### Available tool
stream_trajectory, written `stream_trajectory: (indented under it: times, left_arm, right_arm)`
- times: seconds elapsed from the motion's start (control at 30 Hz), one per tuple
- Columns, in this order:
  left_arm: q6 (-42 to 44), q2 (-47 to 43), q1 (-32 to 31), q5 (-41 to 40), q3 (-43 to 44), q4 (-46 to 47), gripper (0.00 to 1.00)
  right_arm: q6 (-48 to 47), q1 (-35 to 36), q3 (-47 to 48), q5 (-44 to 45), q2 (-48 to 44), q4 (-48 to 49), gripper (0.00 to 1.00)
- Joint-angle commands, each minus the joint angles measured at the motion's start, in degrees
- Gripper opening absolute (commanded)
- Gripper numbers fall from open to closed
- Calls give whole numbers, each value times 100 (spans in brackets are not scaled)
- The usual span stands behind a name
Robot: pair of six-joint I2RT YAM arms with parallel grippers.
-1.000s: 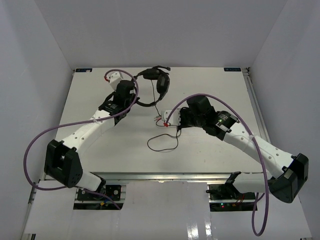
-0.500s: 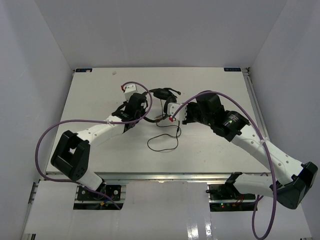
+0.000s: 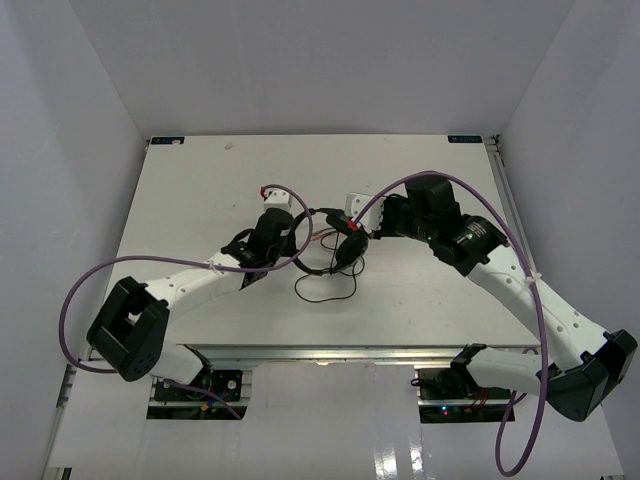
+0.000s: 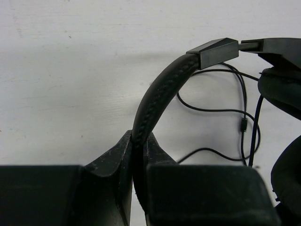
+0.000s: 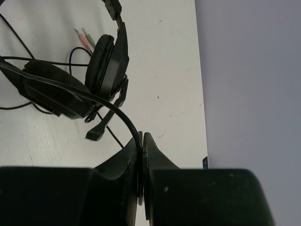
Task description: Wrap the headphones
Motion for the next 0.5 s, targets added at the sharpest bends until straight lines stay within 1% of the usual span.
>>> stream_trajectory:
  times: [0.0,0.23,0.47]
  left_arm:
    - [372,-501,-141,631,-140,605,0]
    - [809,-913,-365,1541,-444,898,0]
    - [896,-1542,-587,2047,-715,882,0]
  right_arm:
    - [178,-124,187,-548,66,194,8]
    - [348,-276,-96,-1335,236,265,8]
    - [620,-504,-335,-1994,365,395,8]
